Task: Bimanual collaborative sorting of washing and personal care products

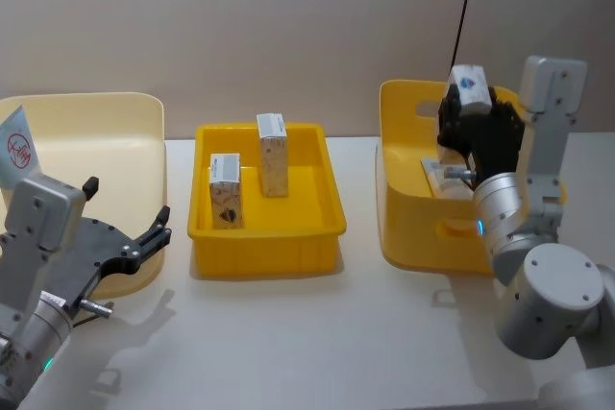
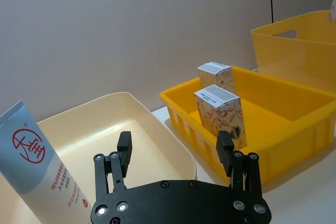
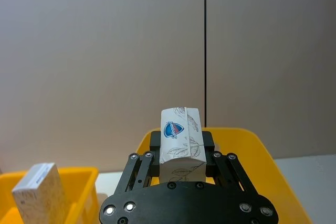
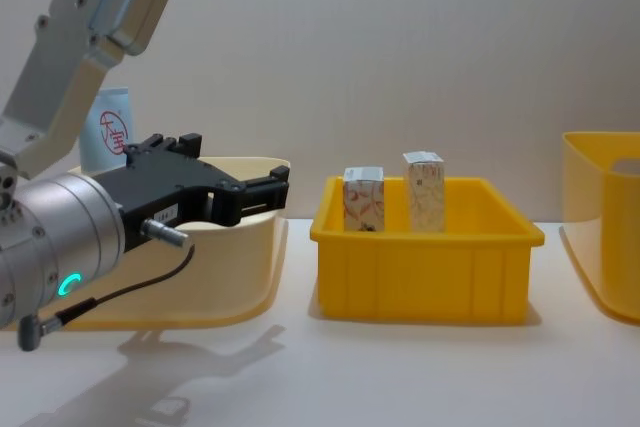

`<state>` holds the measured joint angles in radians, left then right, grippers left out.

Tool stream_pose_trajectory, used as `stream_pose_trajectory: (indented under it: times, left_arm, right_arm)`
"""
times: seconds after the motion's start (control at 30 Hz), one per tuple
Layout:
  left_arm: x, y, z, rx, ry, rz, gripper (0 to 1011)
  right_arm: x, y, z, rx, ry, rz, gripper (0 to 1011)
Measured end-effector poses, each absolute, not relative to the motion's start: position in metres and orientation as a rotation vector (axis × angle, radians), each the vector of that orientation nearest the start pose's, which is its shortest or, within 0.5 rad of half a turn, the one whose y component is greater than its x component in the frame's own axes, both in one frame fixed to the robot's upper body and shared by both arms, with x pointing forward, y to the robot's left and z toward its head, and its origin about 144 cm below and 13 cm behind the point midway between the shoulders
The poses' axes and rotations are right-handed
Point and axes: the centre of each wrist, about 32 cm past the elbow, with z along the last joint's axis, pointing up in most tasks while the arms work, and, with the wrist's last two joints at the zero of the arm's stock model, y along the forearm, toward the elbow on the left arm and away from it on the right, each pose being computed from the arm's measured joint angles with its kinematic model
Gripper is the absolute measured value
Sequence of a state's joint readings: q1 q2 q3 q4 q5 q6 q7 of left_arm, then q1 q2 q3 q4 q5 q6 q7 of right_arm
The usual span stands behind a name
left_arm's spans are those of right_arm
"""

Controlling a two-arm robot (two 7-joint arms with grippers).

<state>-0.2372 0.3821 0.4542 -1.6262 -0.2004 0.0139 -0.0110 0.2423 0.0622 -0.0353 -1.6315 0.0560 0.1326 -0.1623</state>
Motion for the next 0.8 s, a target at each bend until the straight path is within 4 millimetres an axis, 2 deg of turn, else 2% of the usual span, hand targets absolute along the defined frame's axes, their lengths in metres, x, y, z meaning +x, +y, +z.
stream_pose_trajectory:
  times: [0.8]
  left_arm:
    - [0.492, 0.1984, 1.2044, 0.061, -0.268, 1.124, 1003]
  right_arm:
    - [0.5243, -0.2266, 1.2394, -0.032, -0.023, -1.688, 435]
